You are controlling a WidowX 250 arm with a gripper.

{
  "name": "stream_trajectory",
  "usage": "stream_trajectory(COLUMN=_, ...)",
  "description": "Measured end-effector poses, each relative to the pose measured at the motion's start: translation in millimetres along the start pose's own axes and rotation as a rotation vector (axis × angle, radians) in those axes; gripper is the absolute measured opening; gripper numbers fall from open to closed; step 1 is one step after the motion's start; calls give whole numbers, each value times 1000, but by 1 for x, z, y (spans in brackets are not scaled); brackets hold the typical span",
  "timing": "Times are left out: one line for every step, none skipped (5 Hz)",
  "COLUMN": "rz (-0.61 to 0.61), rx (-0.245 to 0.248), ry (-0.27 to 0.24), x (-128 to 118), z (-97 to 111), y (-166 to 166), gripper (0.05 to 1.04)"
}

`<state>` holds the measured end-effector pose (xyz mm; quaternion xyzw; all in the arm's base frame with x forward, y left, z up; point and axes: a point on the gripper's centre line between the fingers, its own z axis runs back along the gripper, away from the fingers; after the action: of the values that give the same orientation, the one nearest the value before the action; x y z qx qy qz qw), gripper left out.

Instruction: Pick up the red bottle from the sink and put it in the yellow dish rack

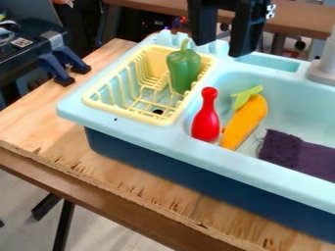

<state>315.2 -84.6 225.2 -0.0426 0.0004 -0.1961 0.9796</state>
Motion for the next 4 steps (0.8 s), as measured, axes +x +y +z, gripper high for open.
stream_trajectory(rz=0, rx=-4, ry=43, x=0, z=-13, y=0, gripper=1006)
stream_trajectory(rz=-61, rx=94, ry=94, x=-11, z=-31, y=-7, gripper=1006)
stream_trajectory(rz=-73, rx=120, ry=72, x=-22, z=-31, y=-18, gripper=1006)
stream_trajectory(rz=-90, rx=114, ry=42, x=-27, z=-32, y=-13, gripper=1006)
